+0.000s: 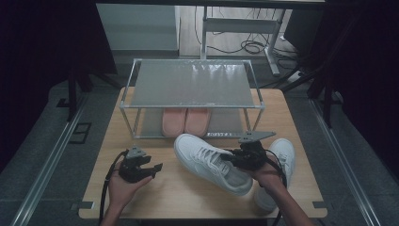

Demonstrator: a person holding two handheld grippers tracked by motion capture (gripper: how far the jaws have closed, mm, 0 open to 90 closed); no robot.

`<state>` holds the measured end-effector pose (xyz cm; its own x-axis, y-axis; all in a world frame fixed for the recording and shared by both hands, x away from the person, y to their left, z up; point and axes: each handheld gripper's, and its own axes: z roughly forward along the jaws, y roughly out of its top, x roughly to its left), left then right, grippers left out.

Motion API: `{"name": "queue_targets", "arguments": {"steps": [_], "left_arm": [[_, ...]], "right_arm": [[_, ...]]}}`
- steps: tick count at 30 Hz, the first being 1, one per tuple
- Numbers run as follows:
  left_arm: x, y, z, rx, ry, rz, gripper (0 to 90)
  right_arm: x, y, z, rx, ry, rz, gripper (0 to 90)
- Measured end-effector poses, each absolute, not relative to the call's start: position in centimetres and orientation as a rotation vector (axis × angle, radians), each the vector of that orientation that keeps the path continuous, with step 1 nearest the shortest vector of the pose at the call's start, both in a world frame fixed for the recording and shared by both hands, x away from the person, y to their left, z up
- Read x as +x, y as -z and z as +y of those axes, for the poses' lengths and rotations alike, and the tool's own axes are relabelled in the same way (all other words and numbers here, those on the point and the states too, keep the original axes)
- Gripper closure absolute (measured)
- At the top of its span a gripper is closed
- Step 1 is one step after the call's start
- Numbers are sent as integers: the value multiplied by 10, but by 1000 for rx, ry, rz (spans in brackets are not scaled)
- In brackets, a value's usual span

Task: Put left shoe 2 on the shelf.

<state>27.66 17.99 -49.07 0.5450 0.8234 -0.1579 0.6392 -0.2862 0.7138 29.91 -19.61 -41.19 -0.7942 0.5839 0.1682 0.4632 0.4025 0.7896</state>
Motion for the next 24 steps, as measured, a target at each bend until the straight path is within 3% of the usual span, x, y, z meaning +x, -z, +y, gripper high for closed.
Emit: {"name": "queue_targets", "arguments": {"steps": [24], "left_arm": [[278,494,179,2032,-292,1183,409]], "right_arm": [[295,389,-189,837,-1403,2471,818]]}}
